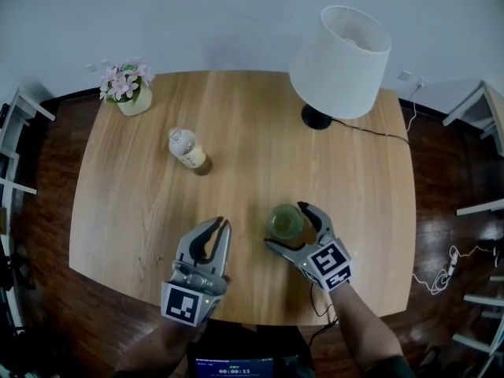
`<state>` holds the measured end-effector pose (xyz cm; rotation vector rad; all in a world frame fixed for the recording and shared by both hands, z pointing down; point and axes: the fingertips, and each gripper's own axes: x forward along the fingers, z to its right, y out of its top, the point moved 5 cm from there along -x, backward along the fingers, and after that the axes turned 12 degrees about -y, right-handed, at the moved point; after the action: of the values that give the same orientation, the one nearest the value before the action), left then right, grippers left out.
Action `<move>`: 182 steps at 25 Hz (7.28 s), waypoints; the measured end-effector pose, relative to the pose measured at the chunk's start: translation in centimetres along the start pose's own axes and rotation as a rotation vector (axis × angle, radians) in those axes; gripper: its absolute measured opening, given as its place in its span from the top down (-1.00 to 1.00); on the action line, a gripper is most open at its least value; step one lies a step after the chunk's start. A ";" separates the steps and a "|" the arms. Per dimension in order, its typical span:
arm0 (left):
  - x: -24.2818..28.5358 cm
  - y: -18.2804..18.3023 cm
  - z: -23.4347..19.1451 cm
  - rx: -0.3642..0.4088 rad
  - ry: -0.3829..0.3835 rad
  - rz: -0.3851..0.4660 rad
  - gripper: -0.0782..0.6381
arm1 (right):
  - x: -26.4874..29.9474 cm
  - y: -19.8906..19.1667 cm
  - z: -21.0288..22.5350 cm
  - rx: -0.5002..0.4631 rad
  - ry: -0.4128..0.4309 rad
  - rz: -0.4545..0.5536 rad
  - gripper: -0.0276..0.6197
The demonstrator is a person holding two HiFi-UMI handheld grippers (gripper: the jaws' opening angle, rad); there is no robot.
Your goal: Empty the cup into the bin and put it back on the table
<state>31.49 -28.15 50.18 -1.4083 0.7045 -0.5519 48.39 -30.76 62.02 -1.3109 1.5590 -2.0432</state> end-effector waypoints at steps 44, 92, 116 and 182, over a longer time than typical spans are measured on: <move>-1.9 9.3 -0.9 0.012 0.031 0.124 0.70 | -5.6 13.1 -1.5 -0.120 -0.024 0.165 -0.32; -38.9 22.1 -4.3 0.088 0.886 -0.001 0.78 | -2.2 29.2 -34.4 -0.392 0.681 0.258 -0.32; -59.6 21.6 -11.3 0.071 1.017 -0.010 0.78 | 4.5 31.6 -60.8 -0.491 0.850 0.200 -0.32; -66.4 32.0 -42.8 0.617 0.452 0.438 0.78 | 28.7 52.2 -70.8 -0.703 0.371 0.104 -0.32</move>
<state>-46.99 -6.59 24.98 -0.5297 1.0584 -0.6693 -38.04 -25.14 29.57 -1.0226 2.6139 -1.8051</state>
